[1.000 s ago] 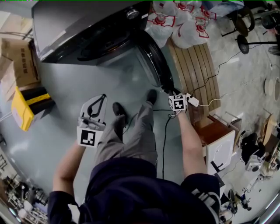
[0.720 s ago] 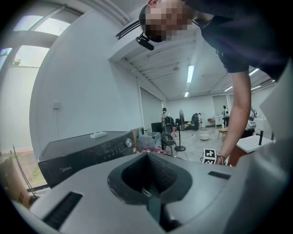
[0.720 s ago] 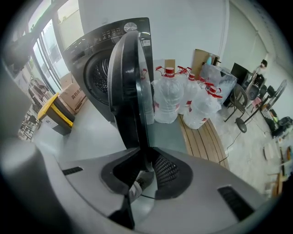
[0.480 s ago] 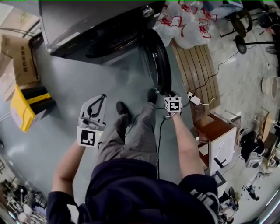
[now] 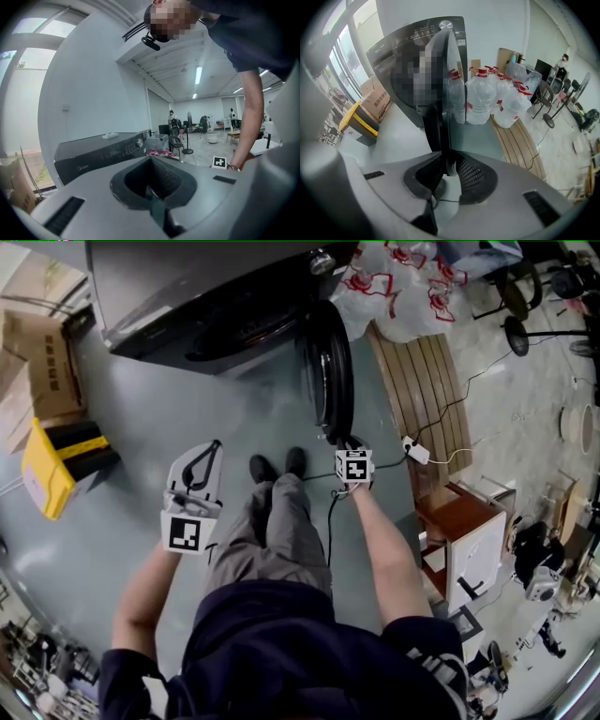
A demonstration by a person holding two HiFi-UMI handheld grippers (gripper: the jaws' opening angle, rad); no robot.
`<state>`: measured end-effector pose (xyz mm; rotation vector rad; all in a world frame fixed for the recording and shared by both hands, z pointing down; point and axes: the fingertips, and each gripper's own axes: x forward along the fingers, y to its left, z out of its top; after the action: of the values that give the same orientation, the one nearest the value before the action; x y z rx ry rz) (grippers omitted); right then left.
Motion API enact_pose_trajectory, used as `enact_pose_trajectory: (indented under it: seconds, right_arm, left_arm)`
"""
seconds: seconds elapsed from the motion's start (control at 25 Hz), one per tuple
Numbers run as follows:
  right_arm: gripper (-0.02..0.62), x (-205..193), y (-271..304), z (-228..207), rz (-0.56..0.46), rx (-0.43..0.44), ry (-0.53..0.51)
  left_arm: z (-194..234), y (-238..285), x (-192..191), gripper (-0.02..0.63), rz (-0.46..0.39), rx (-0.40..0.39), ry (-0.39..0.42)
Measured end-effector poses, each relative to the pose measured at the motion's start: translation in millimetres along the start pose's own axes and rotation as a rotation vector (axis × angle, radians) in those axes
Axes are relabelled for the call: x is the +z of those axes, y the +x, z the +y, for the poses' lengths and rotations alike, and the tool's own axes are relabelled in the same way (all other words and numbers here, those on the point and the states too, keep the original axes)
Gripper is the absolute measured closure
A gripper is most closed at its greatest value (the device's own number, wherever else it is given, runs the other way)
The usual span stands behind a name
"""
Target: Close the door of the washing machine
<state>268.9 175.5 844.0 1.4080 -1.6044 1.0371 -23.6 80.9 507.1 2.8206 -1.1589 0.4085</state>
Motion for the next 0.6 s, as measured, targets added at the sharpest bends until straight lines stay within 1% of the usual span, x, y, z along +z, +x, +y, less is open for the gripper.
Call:
enact_pose_trajectory:
  seconds: [0.2, 0.4, 0.6]
  right_arm:
    - [0.503, 1.3, 3.9, 12.4, -0.023, 0.016, 0.006]
    - [0.497, 1.8, 8.0, 25.1, -0.013, 0.042, -0.001]
    - [0.494, 2.8, 11.2, 42.3, -0.011, 0.058, 0.012]
  left_arm:
    - [-3.6, 3.0, -2.0, 0.583, 0.023, 0.040, -0.002]
    - [-7.8, 5.8, -0.5, 0.583, 0.032, 0.105, -0.020]
    - [-4.9, -0.8, -0.6, 0.583, 0.031, 0.147, -0.021]
